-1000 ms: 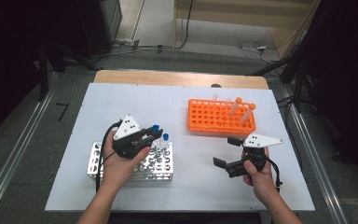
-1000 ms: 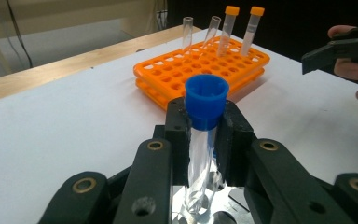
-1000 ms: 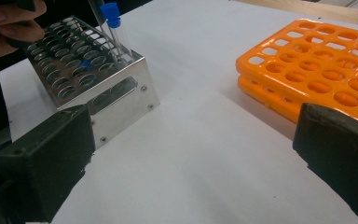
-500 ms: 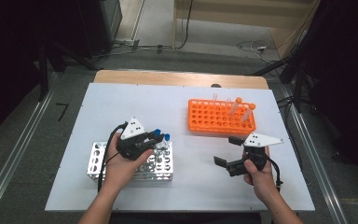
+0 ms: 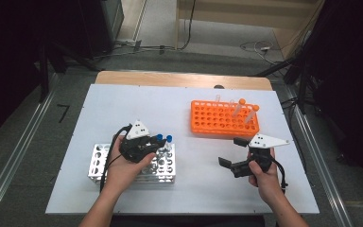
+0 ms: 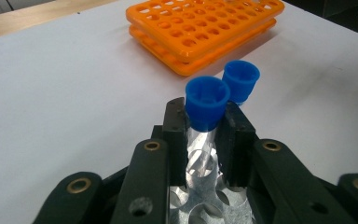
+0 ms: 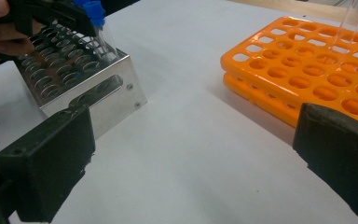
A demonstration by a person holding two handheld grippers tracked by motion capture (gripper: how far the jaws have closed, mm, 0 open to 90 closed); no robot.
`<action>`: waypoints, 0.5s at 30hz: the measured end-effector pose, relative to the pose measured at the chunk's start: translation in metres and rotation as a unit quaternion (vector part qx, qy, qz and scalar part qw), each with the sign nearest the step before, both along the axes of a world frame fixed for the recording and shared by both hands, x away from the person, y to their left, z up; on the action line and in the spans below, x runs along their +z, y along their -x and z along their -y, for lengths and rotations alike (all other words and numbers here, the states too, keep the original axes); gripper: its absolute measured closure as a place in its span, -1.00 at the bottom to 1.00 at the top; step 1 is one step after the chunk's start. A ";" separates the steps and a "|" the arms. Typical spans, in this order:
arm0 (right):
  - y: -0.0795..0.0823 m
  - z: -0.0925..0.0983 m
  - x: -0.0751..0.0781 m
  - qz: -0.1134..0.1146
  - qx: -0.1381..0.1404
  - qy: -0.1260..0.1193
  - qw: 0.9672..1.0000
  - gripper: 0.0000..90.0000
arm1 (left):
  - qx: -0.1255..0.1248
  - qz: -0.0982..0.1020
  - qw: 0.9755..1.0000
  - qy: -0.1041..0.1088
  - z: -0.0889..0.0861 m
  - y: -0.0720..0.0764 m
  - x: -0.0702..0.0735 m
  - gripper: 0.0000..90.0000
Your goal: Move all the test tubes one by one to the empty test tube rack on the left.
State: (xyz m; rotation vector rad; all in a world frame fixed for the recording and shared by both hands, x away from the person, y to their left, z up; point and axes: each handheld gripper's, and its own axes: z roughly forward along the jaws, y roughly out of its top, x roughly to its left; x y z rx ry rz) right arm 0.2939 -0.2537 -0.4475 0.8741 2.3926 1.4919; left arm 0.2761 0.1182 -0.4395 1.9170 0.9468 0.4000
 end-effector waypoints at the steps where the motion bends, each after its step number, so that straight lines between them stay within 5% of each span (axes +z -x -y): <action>1: 0.000 0.000 0.000 0.000 0.000 0.000 1.000 -1.00 | -0.001 -0.001 1.000 0.000 0.000 0.000 0.000 0.63; 5: -0.001 0.001 0.000 0.000 -0.003 0.000 1.000 -1.00 | -0.003 -0.003 1.000 0.002 -0.001 0.000 0.001 0.53; 10: -0.002 0.003 0.001 0.004 -0.006 0.002 1.000 -1.00 | 0.002 0.007 1.000 0.030 -0.005 0.003 0.005 0.28; 15: -0.006 0.007 0.002 0.008 -0.016 0.001 1.000 -1.00 | 0.005 0.017 0.998 0.065 -0.010 0.005 0.009 -0.25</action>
